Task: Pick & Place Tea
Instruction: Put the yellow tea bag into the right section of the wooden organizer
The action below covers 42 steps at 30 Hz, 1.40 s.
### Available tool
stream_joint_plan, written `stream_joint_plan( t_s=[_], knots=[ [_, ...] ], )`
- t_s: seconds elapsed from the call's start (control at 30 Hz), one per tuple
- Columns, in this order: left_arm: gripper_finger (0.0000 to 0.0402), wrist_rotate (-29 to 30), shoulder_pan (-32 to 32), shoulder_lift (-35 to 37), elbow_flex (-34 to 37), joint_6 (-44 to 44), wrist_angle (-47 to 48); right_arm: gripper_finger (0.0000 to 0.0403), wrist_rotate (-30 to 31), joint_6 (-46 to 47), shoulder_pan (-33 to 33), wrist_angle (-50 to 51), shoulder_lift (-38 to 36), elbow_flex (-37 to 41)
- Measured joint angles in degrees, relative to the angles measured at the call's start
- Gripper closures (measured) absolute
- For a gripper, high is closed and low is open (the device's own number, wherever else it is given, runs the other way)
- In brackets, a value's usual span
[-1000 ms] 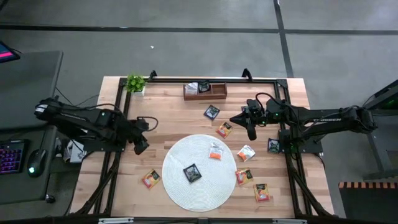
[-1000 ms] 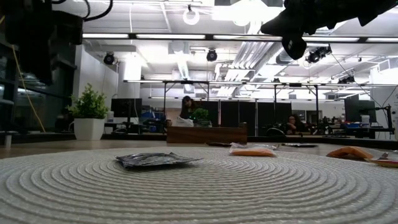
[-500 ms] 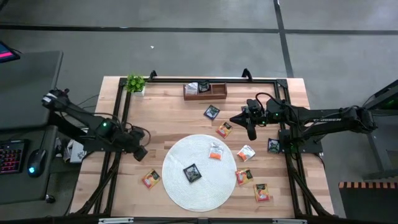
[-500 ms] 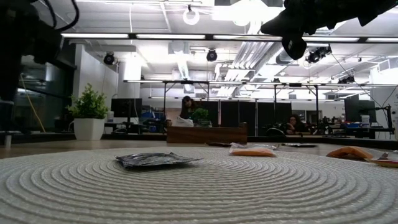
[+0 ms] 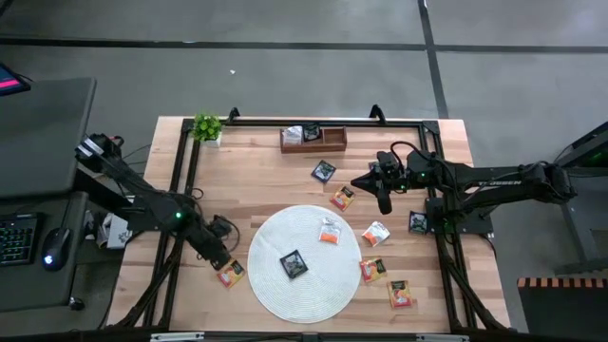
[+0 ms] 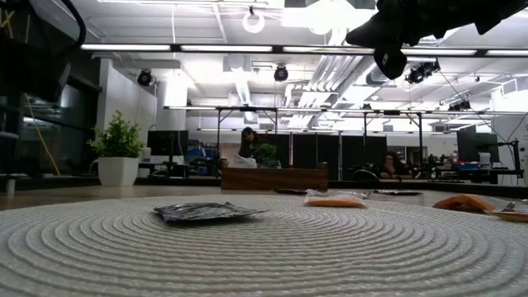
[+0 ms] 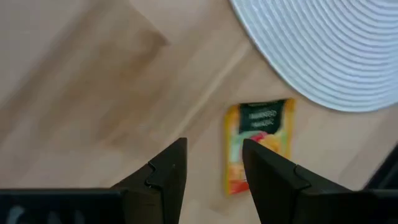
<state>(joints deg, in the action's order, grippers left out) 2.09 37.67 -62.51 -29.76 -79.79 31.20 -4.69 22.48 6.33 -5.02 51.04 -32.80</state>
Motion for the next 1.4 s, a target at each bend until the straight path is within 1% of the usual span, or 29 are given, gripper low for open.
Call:
stream_joint_plan(
  t_s=[0.13,0.23,0.33,0.5,0.63,0.8,1.13,1.37,1.4],
  knots=[
    [0.0246,0.35,-0.13,-2.67,0.0,0.02,-3.46,0.0391,0.0,0.0,-0.01,-0.02,0.0,0.0],
    [0.0233,0.4,-0.13,-2.76,0.0,0.02,-5.9,0.0391,0.0,0.0,-0.02,0.02,0.0,0.0],
    [0.0204,0.37,-0.13,-2.74,-0.02,0.02,-8.39,0.0391,0.0,0.0,-0.02,-0.02,0.0,0.0],
    [0.0147,-0.26,-0.13,-2.7,-0.02,0.0,-5.56,0.0391,0.0,0.0,-0.02,0.0,0.0,0.0],
    [0.0122,0.7,-0.13,-2.72,-0.02,-1.19,-4.85,0.0391,0.0,0.0,0.0,0.0,0.0,0.0],
    [0.0121,1.29,-0.13,-3.03,-0.02,-2.58,-4.63,0.0391,0.0,0.0,0.0,0.0,0.0,0.0],
    [0.0126,-0.4,-0.13,-9.14,-0.14,-3.21,-5.79,0.0391,0.0,0.0,0.0,0.01,0.0,0.0],
    [0.0126,-0.89,-0.16,-10.5,-1.27,-3.15,-6.56,0.0391,0.0,0.0,-0.01,0.01,-0.01,0.0],
    [0.0126,-1.27,-0.15,-10.63,-1.68,-3.13,-8.2,0.0391,0.01,0.0,0.0,0.01,0.0,0.0]
  ],
)
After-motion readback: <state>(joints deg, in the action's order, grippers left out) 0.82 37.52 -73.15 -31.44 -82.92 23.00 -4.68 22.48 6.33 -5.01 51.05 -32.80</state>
